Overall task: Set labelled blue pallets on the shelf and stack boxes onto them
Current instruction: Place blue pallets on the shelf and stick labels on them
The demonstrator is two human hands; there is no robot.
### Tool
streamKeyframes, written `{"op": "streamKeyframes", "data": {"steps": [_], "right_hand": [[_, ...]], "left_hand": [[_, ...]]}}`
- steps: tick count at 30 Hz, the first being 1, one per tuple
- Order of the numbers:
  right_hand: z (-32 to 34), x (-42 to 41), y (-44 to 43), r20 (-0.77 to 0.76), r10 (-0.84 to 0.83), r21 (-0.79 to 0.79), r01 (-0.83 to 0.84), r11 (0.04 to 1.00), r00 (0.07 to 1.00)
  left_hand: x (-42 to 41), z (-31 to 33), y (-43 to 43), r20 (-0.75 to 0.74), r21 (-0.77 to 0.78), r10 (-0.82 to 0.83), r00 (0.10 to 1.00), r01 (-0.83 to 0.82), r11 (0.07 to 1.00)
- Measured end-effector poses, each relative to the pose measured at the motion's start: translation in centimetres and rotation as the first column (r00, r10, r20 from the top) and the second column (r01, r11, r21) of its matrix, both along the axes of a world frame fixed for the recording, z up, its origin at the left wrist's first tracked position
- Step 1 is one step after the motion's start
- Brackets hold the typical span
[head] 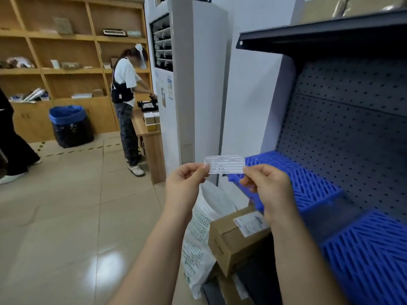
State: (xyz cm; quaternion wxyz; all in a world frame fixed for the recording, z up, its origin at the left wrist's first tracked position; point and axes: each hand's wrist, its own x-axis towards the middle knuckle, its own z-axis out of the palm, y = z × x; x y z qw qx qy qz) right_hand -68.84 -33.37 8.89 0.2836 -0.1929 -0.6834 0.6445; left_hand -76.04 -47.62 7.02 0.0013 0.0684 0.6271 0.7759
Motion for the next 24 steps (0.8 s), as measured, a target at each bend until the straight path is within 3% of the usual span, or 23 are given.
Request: {"op": "streamKeyframes", "data": {"steps": [8,15,17,20,22,24], "right_hand": [[-2.5,-8.7,6.5,0.056,-0.231,0.066,0.227,0.972,0.971],[-5.5,-11.7,7.9,0.157,-0.468,0.163,0.444,0.881,0.870],[-6.6,-12.3,7.5,0.168,-0.573,0.226,0.535,0.814,0.802],[-8.6,-13.0,6.2,0.214,-0.712,0.330,0.637,0.697,0.669],[-10.1,-13.2,5.0,0.233,-0.810,0.456,0.675,0.579,0.538],[-11.6,-13.3,3.9,0.211,-0.910,0.655,0.638,0.403,0.358]], "left_hand": [[-11.0,-2.1,8.3,0.033,-0.077,-0.185,0.982,0.187,0.979],[-16.4,-6.0,13.3,0.047,-0.160,-0.475,0.879,0.476,0.865],[-17.7,-6.8,14.0,-0.010,-0.212,-0.542,0.840,0.528,0.823],[-19.7,-8.8,14.7,-0.140,-0.409,-0.639,0.756,0.543,0.733],[-20.7,-10.3,14.8,-0.275,-0.581,-0.693,0.666,0.460,0.672],[-21.0,-11.6,14.8,-0.388,-0.702,-0.722,0.572,0.324,0.634]]}}
